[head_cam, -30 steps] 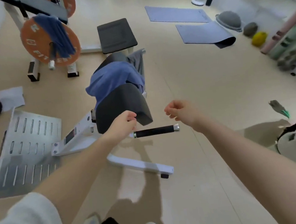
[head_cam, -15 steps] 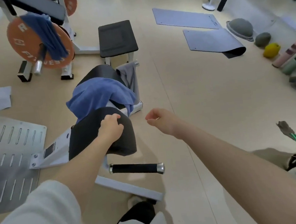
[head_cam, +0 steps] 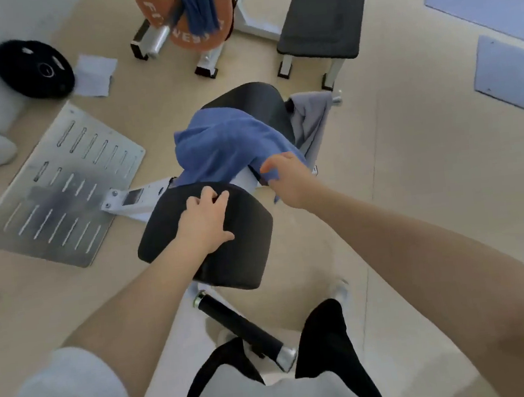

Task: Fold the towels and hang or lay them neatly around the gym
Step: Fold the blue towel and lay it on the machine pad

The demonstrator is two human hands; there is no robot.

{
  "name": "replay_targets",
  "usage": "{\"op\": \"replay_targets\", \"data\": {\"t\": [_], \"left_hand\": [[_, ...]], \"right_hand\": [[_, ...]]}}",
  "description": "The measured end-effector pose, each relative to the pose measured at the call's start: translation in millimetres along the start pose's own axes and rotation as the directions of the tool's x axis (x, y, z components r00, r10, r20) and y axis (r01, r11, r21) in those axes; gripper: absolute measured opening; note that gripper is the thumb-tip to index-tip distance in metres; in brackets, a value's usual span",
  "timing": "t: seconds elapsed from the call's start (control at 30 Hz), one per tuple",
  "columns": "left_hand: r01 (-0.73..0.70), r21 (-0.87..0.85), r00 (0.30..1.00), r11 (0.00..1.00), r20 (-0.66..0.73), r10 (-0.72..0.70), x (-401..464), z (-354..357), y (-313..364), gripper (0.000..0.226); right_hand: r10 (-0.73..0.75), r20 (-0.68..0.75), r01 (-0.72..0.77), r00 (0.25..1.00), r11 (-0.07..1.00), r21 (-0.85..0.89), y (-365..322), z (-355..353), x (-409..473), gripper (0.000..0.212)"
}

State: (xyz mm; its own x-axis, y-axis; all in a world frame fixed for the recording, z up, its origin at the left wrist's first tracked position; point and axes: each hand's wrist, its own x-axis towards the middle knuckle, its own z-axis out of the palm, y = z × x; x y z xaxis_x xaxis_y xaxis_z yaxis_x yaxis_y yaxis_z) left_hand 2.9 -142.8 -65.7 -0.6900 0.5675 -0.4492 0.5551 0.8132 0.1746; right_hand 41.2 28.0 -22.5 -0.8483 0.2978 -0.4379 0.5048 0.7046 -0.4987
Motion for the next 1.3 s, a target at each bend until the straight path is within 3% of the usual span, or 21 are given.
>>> {"op": "replay_targets", "data": {"t": [0.1,0.27,0.43,0.47,0.53,0.63,0.73,0.8,0.87,0.93,0.97,1.03,1.13,1.23,1.3], "left_hand": [[0.093,-0.078,0.994,0.993,-0.054,-0.097,9.3,0.7,4.0,0.077],[0.297,-0.203,0.949,0.933,-0.048,-0.312,16.4,-2.7,16.9,0.074],[0.443,-0.210,0.892,0.872,0.005,-0.452,24.1,-6.2,37.4,0.075],[0.471,-0.217,0.876,0.855,0.006,-0.481,23.7,-6.5,42.5,0.075],[0.520,-0.225,0.846,0.824,0.000,-0.534,22.1,-4.2,54.5,0.074],[0.557,-0.315,0.813,0.769,0.016,-0.582,16.3,-2.5,74.1,0.070],[0.485,-0.579,0.810,0.655,0.016,-0.586,4.5,-19.5,86.0,0.072],[0.385,-0.708,0.798,0.591,-0.066,-0.599,-3.7,-37.9,91.8,0.073],[0.254,-0.780,0.771,0.571,-0.193,-0.607,-10.9,-57.1,101.1,0.061],[0.112,-0.883,0.714,0.456,-0.247,-0.654,-20.8,-74.5,115.1,0.047],[0.044,-0.922,0.685,0.386,-0.253,-0.683,-26.8,-80.7,121.4,0.043],[-0.037,-0.934,0.670,0.356,-0.287,-0.685,-41.6,-88.9,132.0,0.038],[-0.140,-0.937,0.735,0.321,-0.315,-0.600,-66.8,-94.8,146.1,0.034],[-0.215,-0.965,0.831,0.147,-0.260,-0.492,-91.8,-93.9,161.7,0.037],[-0.180,-0.975,0.875,0.129,-0.218,-0.431,-108.1,-87.0,170.3,0.047]], "right_hand": [[-0.020,-0.062,0.021,0.998,1.000,0.023,5.2,-8.0,50.5,0.038],[-0.076,0.033,0.080,0.997,0.989,-0.126,22.0,-13.0,116.9,0.062],[-0.135,0.158,0.172,0.978,0.953,-0.250,29.6,-33.4,137.6,0.041],[-0.167,0.194,0.210,0.967,0.951,-0.227,29.4,-39.0,138.3,0.035],[-0.249,0.266,0.263,0.931,0.965,-0.018,24.4,-51.6,134.5,0.020],[-0.369,0.364,0.303,0.855,0.926,0.226,13.3,-75.6,114.5,0.015],[-0.509,0.443,0.405,0.737,0.859,0.314,1.3,-100.2,94.5,0.011],[-0.551,0.528,0.451,0.646,0.834,0.319,-5.2,-115.0,82.6,0.021],[-0.570,0.618,0.466,0.542,0.815,0.344,-8.7,-125.8,66.6,0.044],[-0.598,0.654,0.481,0.464,0.790,0.380,-9.1,-132.0,45.7,0.057],[-0.600,0.668,0.482,0.440,0.785,0.388,-9.4,-134.1,34.5,0.059],[-0.606,0.690,0.462,0.396,0.781,0.420,-11.5,-138.4,11.8,0.052],[-0.639,0.675,0.407,0.369,0.764,0.501,-13.4,-142.0,-17.7,0.013],[-0.680,0.635,0.416,0.366,0.731,0.542,-10.6,-144.2,-42.0,0.035],[-0.710,0.609,0.476,0.354,0.697,0.536,-6.1,-140.9,-54.2,0.026]]}}
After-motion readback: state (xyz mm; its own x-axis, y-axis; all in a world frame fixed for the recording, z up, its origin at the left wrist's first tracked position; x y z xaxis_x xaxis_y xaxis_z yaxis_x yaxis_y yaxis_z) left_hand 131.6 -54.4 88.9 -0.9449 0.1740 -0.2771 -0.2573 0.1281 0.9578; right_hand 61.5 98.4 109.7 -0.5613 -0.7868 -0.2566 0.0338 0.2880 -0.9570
